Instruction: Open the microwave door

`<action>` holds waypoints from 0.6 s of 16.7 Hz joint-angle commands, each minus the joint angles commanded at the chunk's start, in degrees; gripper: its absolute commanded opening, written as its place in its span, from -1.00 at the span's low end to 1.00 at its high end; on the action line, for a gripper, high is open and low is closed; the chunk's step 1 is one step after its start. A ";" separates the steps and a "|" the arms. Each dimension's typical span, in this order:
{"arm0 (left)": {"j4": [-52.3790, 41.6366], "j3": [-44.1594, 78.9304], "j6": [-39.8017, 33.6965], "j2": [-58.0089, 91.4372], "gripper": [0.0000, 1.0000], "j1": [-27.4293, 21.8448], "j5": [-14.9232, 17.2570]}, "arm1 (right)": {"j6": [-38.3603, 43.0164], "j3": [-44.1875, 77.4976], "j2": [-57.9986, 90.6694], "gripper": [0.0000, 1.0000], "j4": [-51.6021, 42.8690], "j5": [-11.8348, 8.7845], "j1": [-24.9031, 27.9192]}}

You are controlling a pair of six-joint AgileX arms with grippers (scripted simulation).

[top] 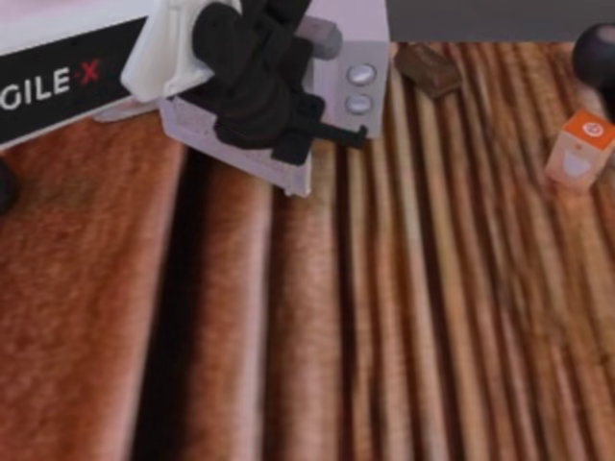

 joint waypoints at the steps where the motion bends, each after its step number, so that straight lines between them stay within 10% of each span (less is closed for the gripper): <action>1: 0.33 -0.90 1.04 -0.69 -1.00 0.33 0.51 | 0.00 0.00 0.00 1.00 0.00 0.00 0.00; 10: 0.65 -1.79 2.07 -1.36 -1.00 0.64 1.02 | 0.00 0.00 0.00 1.00 0.00 0.00 0.00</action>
